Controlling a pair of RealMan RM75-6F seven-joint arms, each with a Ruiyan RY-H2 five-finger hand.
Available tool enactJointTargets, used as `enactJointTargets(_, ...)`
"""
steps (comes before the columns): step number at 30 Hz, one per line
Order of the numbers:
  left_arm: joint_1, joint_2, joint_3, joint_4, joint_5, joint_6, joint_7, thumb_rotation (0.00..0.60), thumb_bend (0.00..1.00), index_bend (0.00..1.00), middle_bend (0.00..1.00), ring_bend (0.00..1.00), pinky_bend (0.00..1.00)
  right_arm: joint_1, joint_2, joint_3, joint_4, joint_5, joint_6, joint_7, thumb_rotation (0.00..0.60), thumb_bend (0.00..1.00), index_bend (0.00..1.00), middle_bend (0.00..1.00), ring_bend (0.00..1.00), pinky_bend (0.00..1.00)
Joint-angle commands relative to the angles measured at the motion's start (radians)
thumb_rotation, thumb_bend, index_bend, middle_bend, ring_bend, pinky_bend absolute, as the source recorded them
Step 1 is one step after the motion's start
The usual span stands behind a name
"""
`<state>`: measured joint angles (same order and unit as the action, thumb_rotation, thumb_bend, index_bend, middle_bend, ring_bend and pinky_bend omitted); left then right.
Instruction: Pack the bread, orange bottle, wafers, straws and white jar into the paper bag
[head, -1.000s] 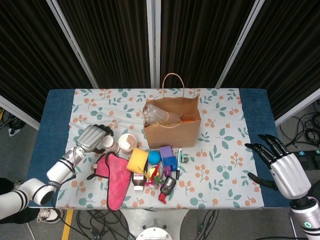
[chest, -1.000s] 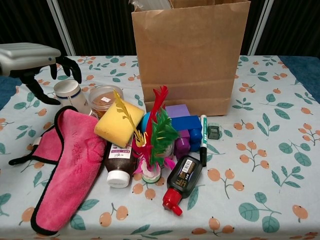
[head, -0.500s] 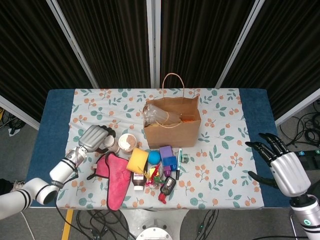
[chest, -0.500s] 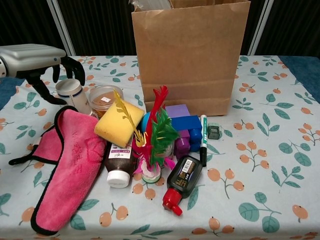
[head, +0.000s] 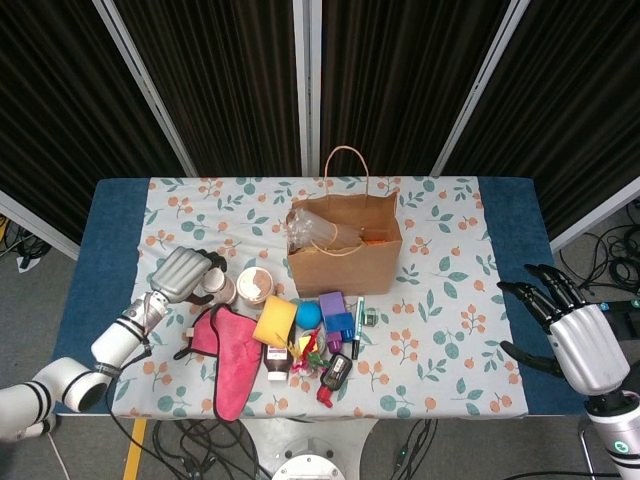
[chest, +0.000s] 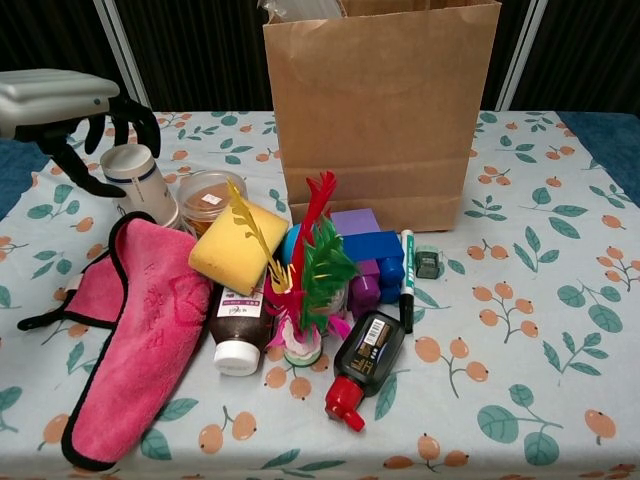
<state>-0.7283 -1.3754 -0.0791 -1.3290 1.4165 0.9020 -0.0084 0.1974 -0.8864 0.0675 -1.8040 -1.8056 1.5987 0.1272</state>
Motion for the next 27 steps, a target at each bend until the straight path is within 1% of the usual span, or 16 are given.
enactJointTargets(1,0.005,0.041,-0.011,-0.040,-0.007,0.016,0.020,0.600,0.31,0.53,0.56,0.48,0.57,-0.005,0.003,0.000,-0.001,-0.008,0.012,0.004,0.600,0.00,0.20,0.32,0.13,0.15)
enactJointTargets(6,-0.003,0.119,-0.054,-0.101,-0.036,0.037,0.059,0.600,0.31,0.53,0.56,0.48,0.58,-0.032,0.018,-0.001,0.004,-0.018,0.069,0.027,0.600,0.00,0.21,0.32,0.14,0.16)
enactJointTargets(8,-0.003,0.153,-0.073,-0.126,-0.050,0.054,0.098,0.600,0.31,0.53,0.56,0.48,0.58,-0.049,0.024,-0.004,0.015,-0.018,0.099,0.047,0.600,0.00,0.21,0.33,0.14,0.16)
enactJointTargets(14,-0.011,0.245,-0.115,-0.197,-0.114,0.088,0.291,0.600,0.31,0.53,0.56,0.48,0.58,-0.092,0.031,-0.017,0.069,-0.010,0.162,0.119,0.600,0.00,0.21,0.33,0.14,0.16)
enactJointTargets(18,-0.014,0.291,-0.144,-0.256,-0.160,0.117,0.382,0.600,0.31,0.53,0.56,0.48,0.58,-0.110,0.028,-0.020,0.101,-0.008,0.195,0.164,0.600,0.00,0.21,0.33,0.14,0.16)
enactJointTargets(22,-0.021,0.320,-0.185,-0.304,-0.148,0.198,0.462,0.600,0.31,0.53,0.56,0.48,0.58,-0.121,0.024,-0.021,0.125,-0.008,0.216,0.197,0.600,0.00,0.21,0.33,0.14,0.16)
enactJointTargets(25,-0.030,0.324,-0.221,-0.331,-0.120,0.278,0.525,0.600,0.31,0.53,0.56,0.48,0.58,-0.127,0.019,-0.023,0.140,-0.008,0.226,0.215,0.600,0.00,0.21,0.33,0.14,0.16)
enactJointTargets(27,-0.037,0.326,-0.243,-0.352,-0.106,0.313,0.544,0.600,0.31,0.54,0.57,0.48,0.58,-0.131,0.016,-0.024,0.148,-0.008,0.232,0.225,0.600,0.00,0.21,0.33,0.14,0.16)
